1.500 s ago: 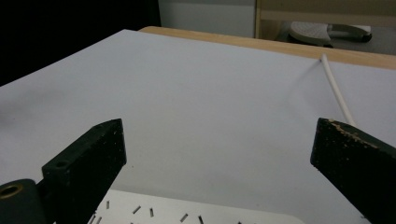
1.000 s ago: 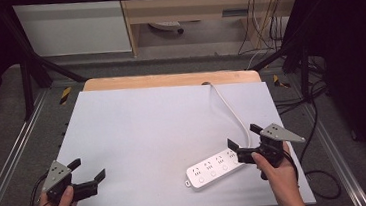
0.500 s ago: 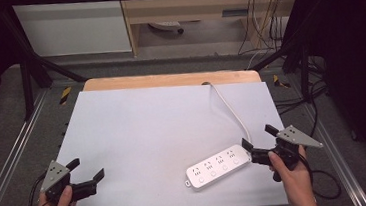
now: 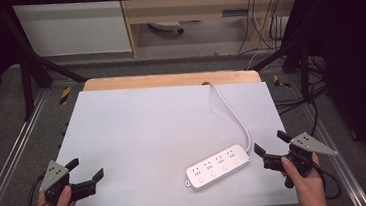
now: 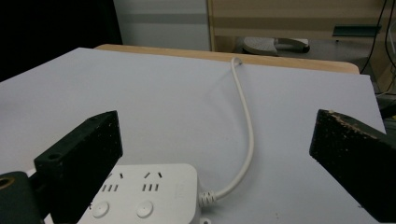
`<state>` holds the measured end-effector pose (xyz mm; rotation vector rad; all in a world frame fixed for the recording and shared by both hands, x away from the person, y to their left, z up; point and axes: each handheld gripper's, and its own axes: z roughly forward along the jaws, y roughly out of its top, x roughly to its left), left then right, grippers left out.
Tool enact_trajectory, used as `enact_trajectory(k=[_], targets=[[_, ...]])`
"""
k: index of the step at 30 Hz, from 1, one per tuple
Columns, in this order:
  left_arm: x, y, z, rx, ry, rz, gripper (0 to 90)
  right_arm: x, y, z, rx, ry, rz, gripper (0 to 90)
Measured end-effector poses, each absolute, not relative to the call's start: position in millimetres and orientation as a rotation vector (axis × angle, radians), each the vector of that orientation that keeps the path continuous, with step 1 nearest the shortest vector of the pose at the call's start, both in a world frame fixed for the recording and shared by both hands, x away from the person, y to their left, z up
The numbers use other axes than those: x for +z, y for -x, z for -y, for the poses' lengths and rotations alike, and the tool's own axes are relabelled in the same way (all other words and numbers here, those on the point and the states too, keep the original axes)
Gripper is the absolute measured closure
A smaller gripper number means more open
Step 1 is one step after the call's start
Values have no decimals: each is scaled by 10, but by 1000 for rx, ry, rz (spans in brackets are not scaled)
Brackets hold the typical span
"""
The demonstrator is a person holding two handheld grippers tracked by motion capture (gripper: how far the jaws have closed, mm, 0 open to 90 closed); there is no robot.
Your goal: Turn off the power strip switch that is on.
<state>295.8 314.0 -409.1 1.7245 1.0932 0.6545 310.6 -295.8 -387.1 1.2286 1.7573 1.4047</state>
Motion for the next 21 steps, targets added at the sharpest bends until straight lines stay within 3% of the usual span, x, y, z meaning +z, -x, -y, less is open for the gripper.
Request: enact_trajectory(k=[21], targets=[[-4090,-2957,-3145,656,-1712,-1100,52,-4243,-3007,3280,1350,-1298,-1760,39]])
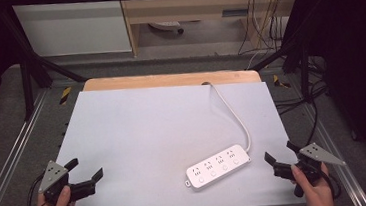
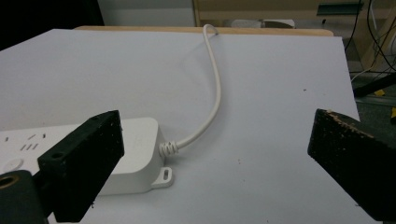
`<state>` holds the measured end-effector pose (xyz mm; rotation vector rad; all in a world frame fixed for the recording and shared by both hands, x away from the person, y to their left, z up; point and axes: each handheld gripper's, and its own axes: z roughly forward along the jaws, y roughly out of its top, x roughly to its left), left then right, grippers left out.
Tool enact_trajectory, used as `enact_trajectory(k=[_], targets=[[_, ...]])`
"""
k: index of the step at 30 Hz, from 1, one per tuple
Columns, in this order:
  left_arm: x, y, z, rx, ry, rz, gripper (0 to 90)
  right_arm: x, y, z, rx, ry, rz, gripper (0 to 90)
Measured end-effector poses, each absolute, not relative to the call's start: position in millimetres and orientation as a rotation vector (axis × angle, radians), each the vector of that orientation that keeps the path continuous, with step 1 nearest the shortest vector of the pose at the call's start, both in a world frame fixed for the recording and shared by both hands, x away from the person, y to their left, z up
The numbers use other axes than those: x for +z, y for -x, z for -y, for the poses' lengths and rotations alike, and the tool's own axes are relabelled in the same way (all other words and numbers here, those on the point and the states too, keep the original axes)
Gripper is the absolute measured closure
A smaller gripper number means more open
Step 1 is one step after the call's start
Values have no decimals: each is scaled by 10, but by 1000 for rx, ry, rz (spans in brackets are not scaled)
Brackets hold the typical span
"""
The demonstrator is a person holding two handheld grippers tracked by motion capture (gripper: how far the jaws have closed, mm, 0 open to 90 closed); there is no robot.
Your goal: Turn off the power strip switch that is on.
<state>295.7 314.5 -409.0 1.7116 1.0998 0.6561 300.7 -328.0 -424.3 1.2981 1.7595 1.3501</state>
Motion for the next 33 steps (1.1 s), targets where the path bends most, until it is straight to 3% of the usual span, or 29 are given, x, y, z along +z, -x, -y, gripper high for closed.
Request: enact_trajectory(k=[33], targets=[[-4092,-2959,-3117,657,-1728,-1091,52,-4560,-3318,3106,1078,-1382,-1943,42]])
